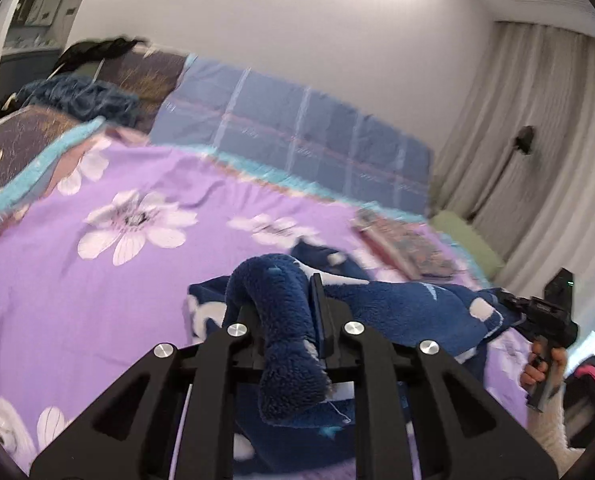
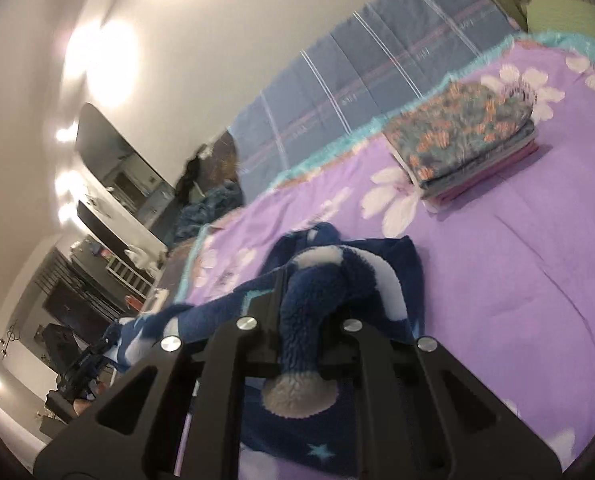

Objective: Fold small clothes

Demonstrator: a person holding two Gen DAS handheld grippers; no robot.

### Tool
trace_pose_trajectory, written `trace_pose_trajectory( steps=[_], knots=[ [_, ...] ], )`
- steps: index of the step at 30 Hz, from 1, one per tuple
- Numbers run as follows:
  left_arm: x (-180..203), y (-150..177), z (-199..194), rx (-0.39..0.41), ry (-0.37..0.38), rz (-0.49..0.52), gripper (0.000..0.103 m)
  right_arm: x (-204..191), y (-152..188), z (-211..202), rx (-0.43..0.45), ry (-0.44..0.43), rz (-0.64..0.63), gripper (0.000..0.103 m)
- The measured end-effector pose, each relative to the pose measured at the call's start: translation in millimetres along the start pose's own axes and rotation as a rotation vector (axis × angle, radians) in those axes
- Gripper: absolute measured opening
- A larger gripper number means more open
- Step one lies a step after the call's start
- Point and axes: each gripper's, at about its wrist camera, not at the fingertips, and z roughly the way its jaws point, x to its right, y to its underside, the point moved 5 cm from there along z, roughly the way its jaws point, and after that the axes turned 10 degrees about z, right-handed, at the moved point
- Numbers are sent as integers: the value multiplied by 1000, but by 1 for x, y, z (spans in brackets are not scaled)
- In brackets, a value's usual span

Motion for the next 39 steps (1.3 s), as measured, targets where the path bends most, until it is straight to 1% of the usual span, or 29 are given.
trace_pose_trajectory(
  steps=[1, 2, 4, 5, 6, 7, 9, 11, 14, 15, 16, 17, 18, 19, 20, 21, 22, 23, 25, 28, 30, 31, 32, 34, 35, 36, 37, 38, 39],
  knots=[
    [-9, 6, 23, -36, -22, -8, 16, 13, -1, 22, -32, 34, 11, 11],
    [-14, 10, 37, -60, -33, -16, 16, 22, -2, 38, -51, 61, 14, 11],
    [-32, 30, 78, -141, -66, -42, 16, 44, 3, 66, -83, 124, 22, 11],
    [-39, 39, 91, -168, -86, -50, 16, 59, 6, 82, -106, 149, 46, 11],
    [-46, 50, 105, -192, -97, -60, 17, 67, 9, 88, -118, 149, 67, 12],
    [-51, 58, 112, -196, -96, -73, 17, 77, 10, 93, -126, 135, 100, 12],
    [-54, 61, 114, -170, -82, -82, 18, 81, 11, 93, -129, 110, 110, 12],
    [-56, 61, 109, -159, -64, -87, 19, 77, 10, 87, -136, 95, 92, 13],
    [-53, 57, 98, -151, -41, -92, 24, 68, 11, 77, -139, 89, 58, 18],
    [-50, 56, 93, -146, -31, -92, 28, 64, 13, 72, -142, 78, 49, 25],
    [-47, 55, 89, -143, -23, -92, 31, 60, 15, 67, -149, 56, 40, 40],
    [-45, 55, 81, -140, -8, -97, 38, 56, 18, 63, -157, 38, 31, 44],
    [-42, 55, 78, -141, 10, -102, 40, 53, 20, 60, -166, 29, 20, 45],
    [-40, 56, 74, -144, 31, -106, 40, 47, 24, 58, -181, 24, -2, 42],
    [-39, 58, 72, -151, 44, -109, 40, 45, 26, 58, -188, 19, -18, 37],
    [-37, 62, 71, -176, 87, -126, 40, 43, 26, 61, -198, 16, -34, 23],
    [-36, 65, 73, -197, 121, -144, 38, 41, 26, 63, -205, 18, -44, 20],
    [-36, 67, 76, -211, 138, -158, 28, 41, 25, 68, -205, 25, -50, 19],
    [-37, 67, 90, -234, 160, -188, 10, 43, 19, 80, -207, 33, -20, 10],
    [-41, 53, 101, -204, 164, -231, 8, 37, 5, 85, -178, -5, 28, 7],
    [-47, 31, 107, -145, 158, -259, 8, 31, -14, 84, -116, -35, 58, 7],
    [-53, 17, 112, -105, 119, -261, 11, 34, -24, 84, -81, -26, 87, 14],
    [-56, 10, 117, -93, 92, -261, 17, 37, -31, 88, -63, 2, 103, 20],
    [-65, 3, 127, -112, 28, -285, 32, 41, -33, 96, -106, 78, 82, 37],
    [-66, 0, 127, -112, 7, -280, 41, 42, -34, 93, -104, 86, 67, 41],
    [-67, -1, 123, -98, -3, -258, 49, 41, -34, 87, -88, 87, 34, 46],
    [-67, -3, 118, -79, -29, -212, 54, 42, -36, 80, -65, 103, -15, 53],
    [-71, -2, 115, -68, -70, -176, 61, 46, -39, 76, -50, 127, -45, 57],
    [-76, -1, 115, -72, -99, -160, 63, 50, -41, 76, -52, 146, -62, 64]
  ],
)
